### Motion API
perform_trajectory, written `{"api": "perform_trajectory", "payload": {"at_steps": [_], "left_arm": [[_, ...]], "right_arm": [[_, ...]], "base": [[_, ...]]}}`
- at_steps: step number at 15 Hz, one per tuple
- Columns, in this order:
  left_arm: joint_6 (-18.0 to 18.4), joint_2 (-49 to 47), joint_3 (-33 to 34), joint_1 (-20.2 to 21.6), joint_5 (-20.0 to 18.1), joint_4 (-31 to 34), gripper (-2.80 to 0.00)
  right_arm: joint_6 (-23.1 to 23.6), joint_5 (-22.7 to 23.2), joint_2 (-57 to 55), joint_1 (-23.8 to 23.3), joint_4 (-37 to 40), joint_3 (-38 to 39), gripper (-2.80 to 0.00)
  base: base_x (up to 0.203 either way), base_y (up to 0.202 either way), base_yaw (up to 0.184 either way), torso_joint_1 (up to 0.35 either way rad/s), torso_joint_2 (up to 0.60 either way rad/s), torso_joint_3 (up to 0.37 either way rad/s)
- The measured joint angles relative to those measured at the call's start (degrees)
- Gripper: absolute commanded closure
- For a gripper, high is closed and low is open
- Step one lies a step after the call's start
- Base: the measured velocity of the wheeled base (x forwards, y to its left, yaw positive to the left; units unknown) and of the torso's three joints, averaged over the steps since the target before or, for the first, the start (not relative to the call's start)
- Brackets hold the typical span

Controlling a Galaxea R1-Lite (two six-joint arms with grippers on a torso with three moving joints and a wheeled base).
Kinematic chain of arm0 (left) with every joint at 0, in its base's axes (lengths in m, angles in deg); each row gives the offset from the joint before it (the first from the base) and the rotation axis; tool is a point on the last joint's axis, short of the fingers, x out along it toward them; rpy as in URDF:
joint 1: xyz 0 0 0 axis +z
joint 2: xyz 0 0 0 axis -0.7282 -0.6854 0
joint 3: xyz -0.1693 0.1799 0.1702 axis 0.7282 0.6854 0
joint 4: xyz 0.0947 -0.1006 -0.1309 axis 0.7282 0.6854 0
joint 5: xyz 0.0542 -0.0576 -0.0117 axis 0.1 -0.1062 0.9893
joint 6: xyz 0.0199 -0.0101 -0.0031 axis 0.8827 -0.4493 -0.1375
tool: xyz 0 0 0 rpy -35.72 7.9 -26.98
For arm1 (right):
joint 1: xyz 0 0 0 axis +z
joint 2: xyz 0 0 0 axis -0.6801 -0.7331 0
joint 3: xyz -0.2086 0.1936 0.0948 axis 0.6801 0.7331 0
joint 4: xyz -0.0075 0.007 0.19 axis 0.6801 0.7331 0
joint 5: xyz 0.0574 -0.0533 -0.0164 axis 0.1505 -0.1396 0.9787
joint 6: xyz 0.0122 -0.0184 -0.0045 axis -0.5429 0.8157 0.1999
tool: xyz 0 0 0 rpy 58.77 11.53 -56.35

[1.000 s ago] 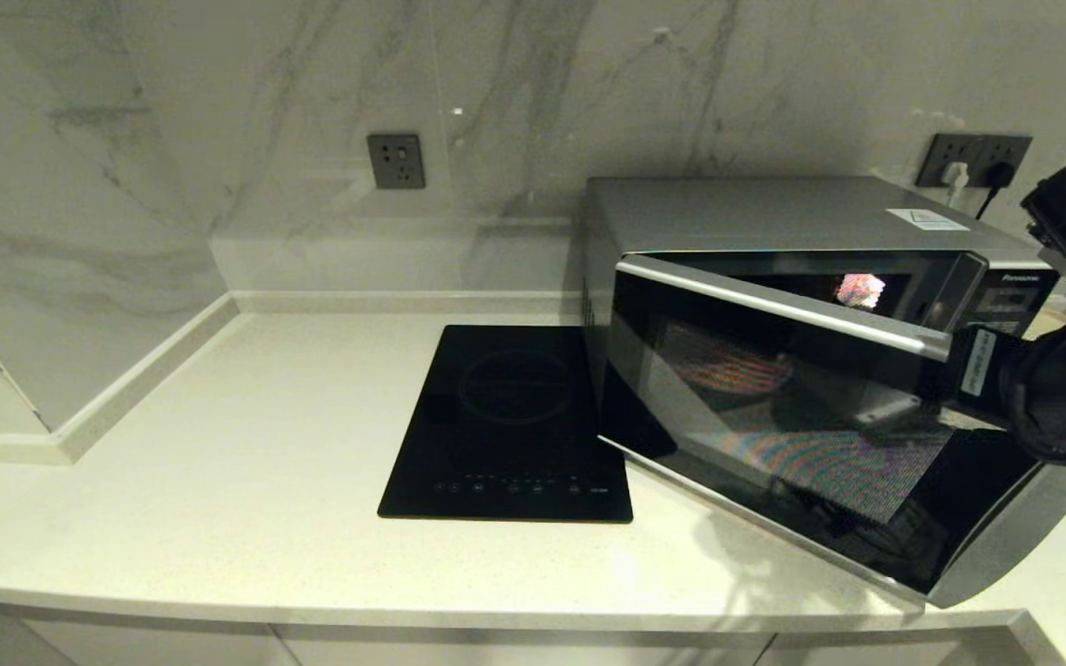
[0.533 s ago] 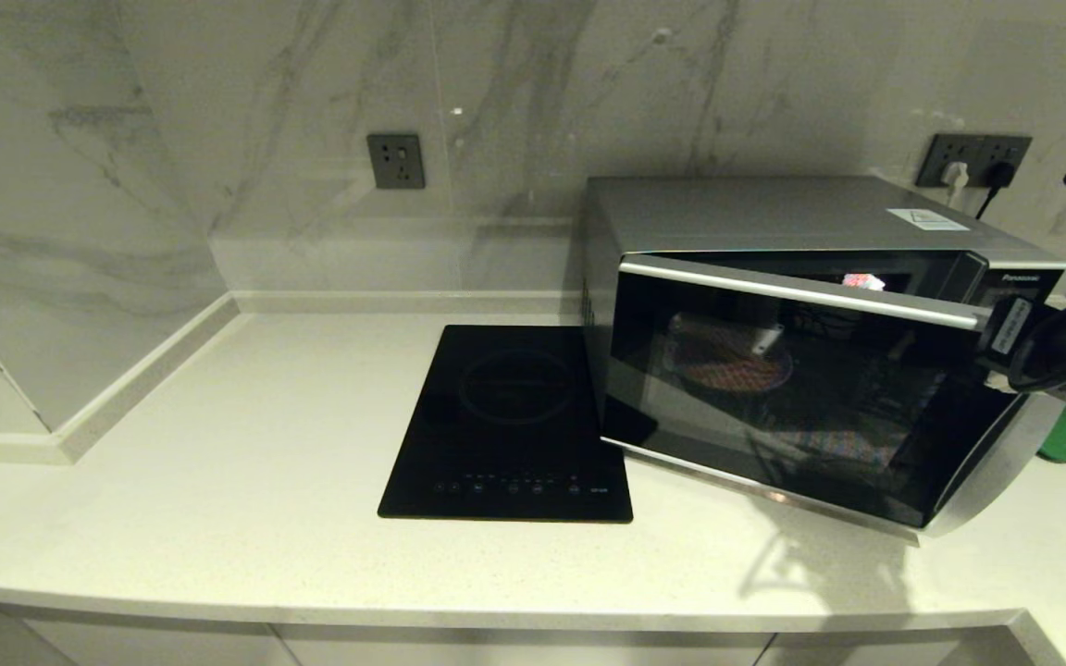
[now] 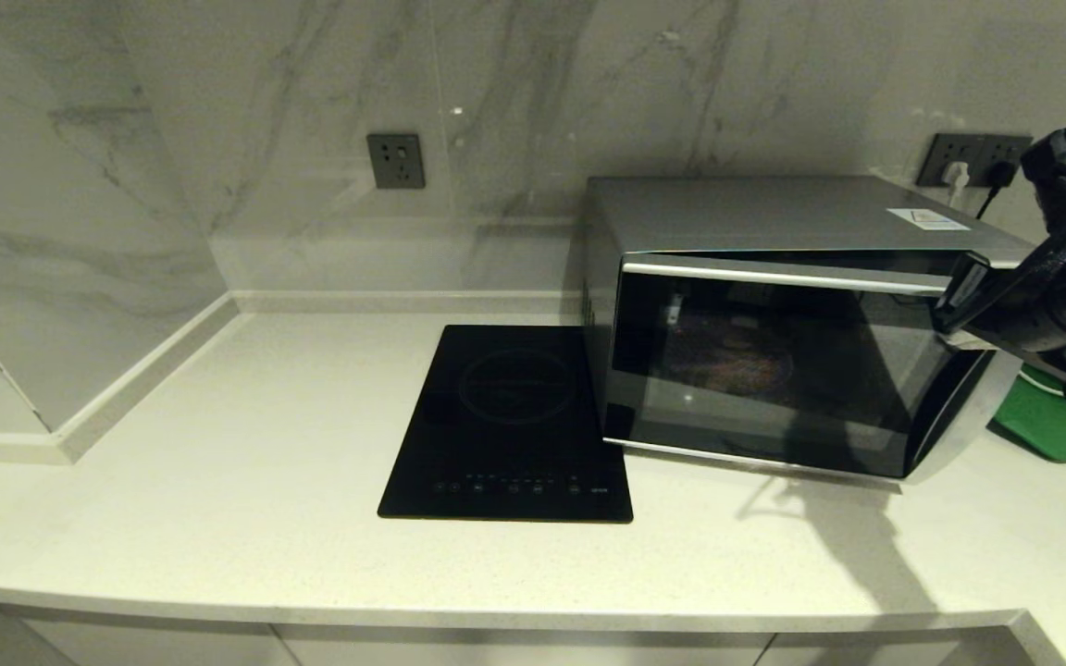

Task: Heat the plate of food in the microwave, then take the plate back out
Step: Close the microwave oven

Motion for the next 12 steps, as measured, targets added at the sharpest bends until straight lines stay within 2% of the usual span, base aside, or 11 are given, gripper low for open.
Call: {"api": "perform_trajectory", "payload": {"at_steps": [6, 12], "left_arm": [[0.0, 0.0, 0.0, 0.0, 0.01, 0.0, 0.0], [0.0, 0.0, 0.0, 0.0, 0.01, 0.0, 0.0]], "right_arm": [[2.02, -0.08, -5.81, -0.31, -0.11, -9.03, 0.0], [2.26, -0.2, -9.84, -2.81, 0.23, -15.94, 0.0]], "base": [[0.0, 0.0, 0.0, 0.0, 0.0, 0.0], [0.0, 0.0, 0.0, 0.0, 0.0, 0.0]]}}
